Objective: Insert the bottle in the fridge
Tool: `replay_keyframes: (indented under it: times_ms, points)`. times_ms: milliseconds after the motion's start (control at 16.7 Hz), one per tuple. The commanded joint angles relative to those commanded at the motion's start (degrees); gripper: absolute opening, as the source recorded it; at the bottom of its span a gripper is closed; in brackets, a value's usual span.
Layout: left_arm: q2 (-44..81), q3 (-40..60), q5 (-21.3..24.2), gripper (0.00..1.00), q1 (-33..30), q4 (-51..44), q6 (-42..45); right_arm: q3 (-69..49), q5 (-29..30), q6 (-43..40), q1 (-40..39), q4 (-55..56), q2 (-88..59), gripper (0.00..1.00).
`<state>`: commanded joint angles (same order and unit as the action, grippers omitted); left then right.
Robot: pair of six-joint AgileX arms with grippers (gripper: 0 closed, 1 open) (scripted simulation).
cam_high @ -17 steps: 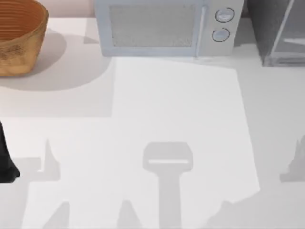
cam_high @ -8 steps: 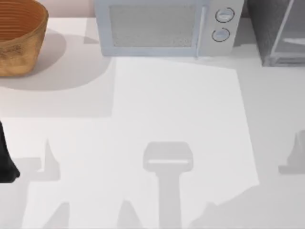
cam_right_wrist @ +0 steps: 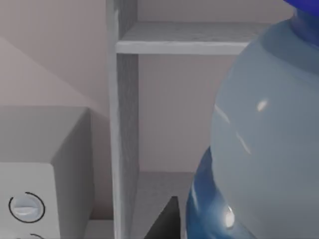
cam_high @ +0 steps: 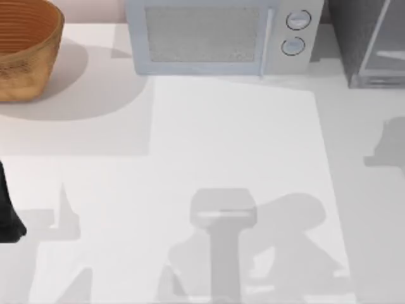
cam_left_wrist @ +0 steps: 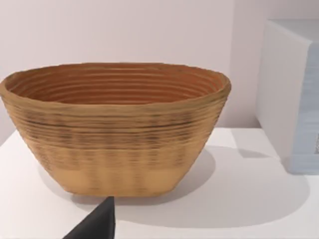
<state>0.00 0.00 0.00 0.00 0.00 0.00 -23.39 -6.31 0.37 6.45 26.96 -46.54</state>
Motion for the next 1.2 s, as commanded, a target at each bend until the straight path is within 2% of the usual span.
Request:
replay_keyframes:
  times_ms: [360, 600, 900, 1200]
  points:
    - [0.0, 0.0, 0.0, 1.00, 0.0, 0.0, 0.0, -15.7, -4.2, -0.6, 4.9, 18.2, -41.7, 0.01]
    - [0.0, 0.0, 0.0, 1.00, 0.0, 0.0, 0.0, -25.0, -6.6, -0.3, 7.5, 28.7, -61.3, 0.01]
    - [0.0, 0.0, 0.0, 1.00, 0.0, 0.0, 0.0, -32.3, -8.4, 0.3, 9.4, 37.0, -73.4, 0.01]
    - [0.0, 0.0, 0.0, 1.00, 0.0, 0.0, 0.0, -32.9, -8.6, 0.4, 9.5, 37.7, -74.4, 0.01]
